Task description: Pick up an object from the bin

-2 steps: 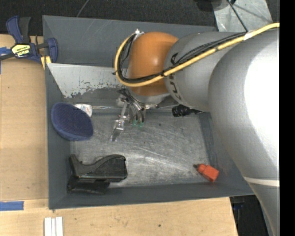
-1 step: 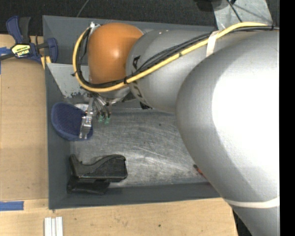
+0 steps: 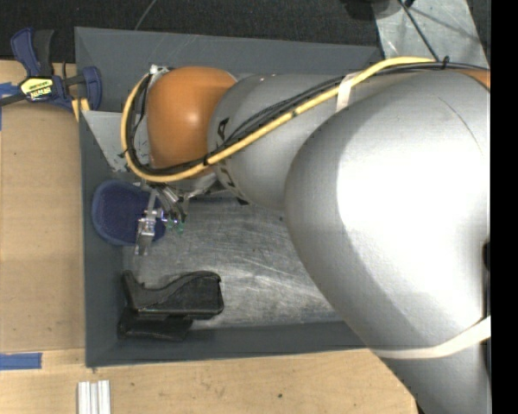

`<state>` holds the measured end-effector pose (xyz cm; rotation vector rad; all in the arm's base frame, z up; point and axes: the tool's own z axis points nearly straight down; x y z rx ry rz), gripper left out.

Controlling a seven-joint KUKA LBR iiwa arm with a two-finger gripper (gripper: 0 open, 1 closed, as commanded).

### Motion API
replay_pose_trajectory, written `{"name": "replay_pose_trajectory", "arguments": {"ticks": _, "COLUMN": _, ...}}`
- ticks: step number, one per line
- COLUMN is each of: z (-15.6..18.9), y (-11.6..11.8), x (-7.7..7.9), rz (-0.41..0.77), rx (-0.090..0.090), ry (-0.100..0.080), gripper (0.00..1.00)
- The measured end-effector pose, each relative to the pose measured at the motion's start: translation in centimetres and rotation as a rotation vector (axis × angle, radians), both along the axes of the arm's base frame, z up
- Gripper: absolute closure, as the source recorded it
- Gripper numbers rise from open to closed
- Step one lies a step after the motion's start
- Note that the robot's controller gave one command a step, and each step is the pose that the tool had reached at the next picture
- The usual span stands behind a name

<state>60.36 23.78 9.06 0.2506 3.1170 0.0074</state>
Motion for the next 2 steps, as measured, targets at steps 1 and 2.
{"name": "replay_pose_trajectory", "arguments": {"ticks": 1, "z": 0.1, "y": 0.0, "x": 0.2, "rz": 0.0, "rx": 0.001, "ry": -0.009, "gripper": 1.0}}
{"name": "replay_pose_trajectory", "arguments": {"ticks": 2, "z": 13.2, "y": 0.8, "x": 0.4, "rz": -0.027, "rx": 0.001, "ry": 0.004, "gripper": 1.0}}
